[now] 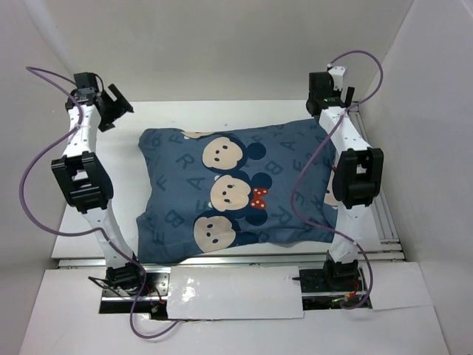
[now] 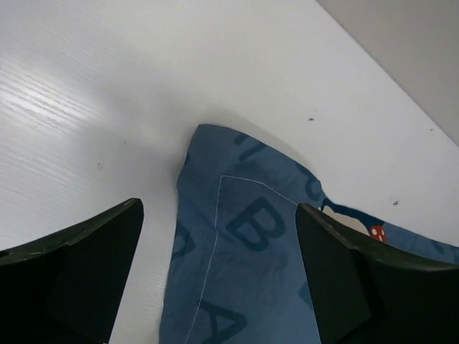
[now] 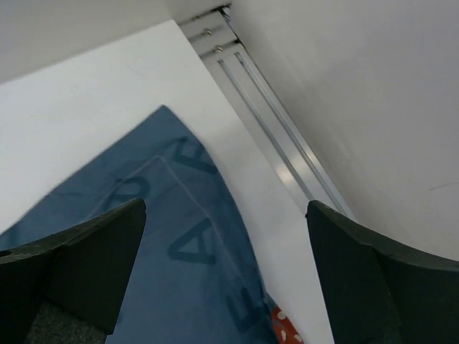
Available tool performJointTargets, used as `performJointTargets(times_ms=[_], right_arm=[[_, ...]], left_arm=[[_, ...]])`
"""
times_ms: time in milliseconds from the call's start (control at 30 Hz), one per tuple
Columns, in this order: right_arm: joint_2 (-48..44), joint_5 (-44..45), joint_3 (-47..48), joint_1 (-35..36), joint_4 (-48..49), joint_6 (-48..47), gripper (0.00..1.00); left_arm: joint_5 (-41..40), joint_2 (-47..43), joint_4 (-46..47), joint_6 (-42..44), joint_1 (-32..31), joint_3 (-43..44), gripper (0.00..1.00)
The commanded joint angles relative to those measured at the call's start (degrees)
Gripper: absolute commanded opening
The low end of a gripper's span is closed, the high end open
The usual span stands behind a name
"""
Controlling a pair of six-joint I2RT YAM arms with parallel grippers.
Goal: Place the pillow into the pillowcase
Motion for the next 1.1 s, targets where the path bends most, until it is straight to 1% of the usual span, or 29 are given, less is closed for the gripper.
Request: performJointTargets(times_ms=[0,33,67,133,167,200,233,267,300,333,367,400,467,500,533,600,633,667,700,733,767,800,900,1000,1067], right_arm=[[-7.5,-4.1,2.5,0.5,-0.9,4.0,1.0],[-8.8,-5.1,0.1,0.5,-0.9,4.0,1.0],[-11.6,-6.7,-1.1,0.5,-0.9,4.8,1.0],[-14.4,-10.5,-3.0,0.5,-2.5,6.6,1.0],[-17.2,-17.1,-5.0,-0.8,-3.2,7.3,1.0],[-18.5,-21.1,-6.2,-1.5,-3.7,7.3,1.0],[-21.4,-24.8,-9.3,-2.7,-3.7,8.1,1.0],[-23.0,-30.7,-11.2,-2.7,-2.9,8.1,1.0],[-24.3,-32.2,-12.8,-3.2,-2.9,8.1,1.0],[-25.7,-32.8,-14.3,-3.2,-2.9,9.8,1.0],[-28.6,-33.3,-17.1,-3.2,-3.5,9.8,1.0],[-30.2,-36.7,-19.2,-3.2,-4.0,9.8,1.0],[-33.3,-41.2,-24.2,-3.2,-4.0,11.0,1.0],[-35.6,-43.6,-29.0,-3.2,-4.0,11.0,1.0],[-36.2,-43.7,-30.9,-3.2,-6.7,13.2,1.0],[-37.5,-42.6,-36.4,-2.7,-9.8,14.8,1.0],[-37.5,-42.0,-38.1,-2.7,-10.4,16.0,1.0],[-39.1,-42.0,-42.2,-2.1,-10.4,16.6,1.0],[-39.1,-42.0,-44.1,-1.4,-9.5,16.6,1.0],[-39.8,-42.0,-45.6,-1.4,-9.5,17.3,1.0],[-39.8,-40.7,-47.8,-0.8,-9.5,18.2,1.0],[-39.2,-40.1,-48.5,-0.8,-9.5,18.9,1.0],[-36.8,-38.8,-51.0,-0.8,-7.6,22.0,1.0],[-34.2,-38.8,-52.9,-1.5,-4.6,25.5,1.0],[-33.5,-38.8,-53.5,-2.0,-3.3,27.9,1.0]], left_arm=[[1.7,-8.9,0.9,1.4,0.6,-0.9,1.0],[2.3,-10.6,1.9,1.4,0.6,-4.6,1.0],[3.0,-12.0,2.5,1.4,0.6,-6.0,1.0],[3.8,-16.0,2.5,1.4,0.0,-9.7,1.0],[3.8,-17.3,2.5,1.4,-0.8,-10.7,1.0],[4.5,-18.7,2.5,1.4,-0.8,-11.7,1.0],[4.5,-21.7,2.5,1.4,-2.3,-14.0,1.0],[4.5,-23.4,2.5,1.4,-3.1,-15.1,1.0],[4.0,-25.2,2.5,1.4,-4.1,-16.2,1.0],[1.5,-26.9,2.5,1.4,-5.4,-18.7,1.0],[0.2,-28.6,2.5,1.4,-8.1,-20.0,1.0],[-0.7,-31.8,2.5,1.4,-9.3,-21.2,1.0],[-3.2,-34.9,1.4,-0.6,-12.3,-25.1,1.0],[-3.2,-36.6,1.4,-1.2,-13.2,-26.7,1.0],[-3.7,-39.4,0.9,-1.9,-14.0,-30.0,1.0],[-3.7,-44.1,0.9,-2.5,-16.7,-33.9,1.0],[-5.0,-45.6,0.9,-3.4,-17.6,-38.2,1.0],[-5.7,-47.1,1.4,-4.0,-19.7,-40.4,1.0],[-6.3,-48.5,2.3,-4.6,-20.6,-42.6,1.0],[-6.4,-50.9,3.2,-5.8,-21.7,-47.1,1.0],[-6.4,-51.8,4.4,-5.8,-23.7,-49.3,1.0],[-5.5,-52.4,7.2,-5.8,-24.6,-51.3,1.0],[-4.2,-52.4,9.3,-6.4,-27.5,-55.9,1.0],[-5.7,-50.8,9.3,-6.4,-28.6,-57.0,1.0],[-8.1,-50.2,8.8,-7.0,-29.2,-57.7,1.0]])
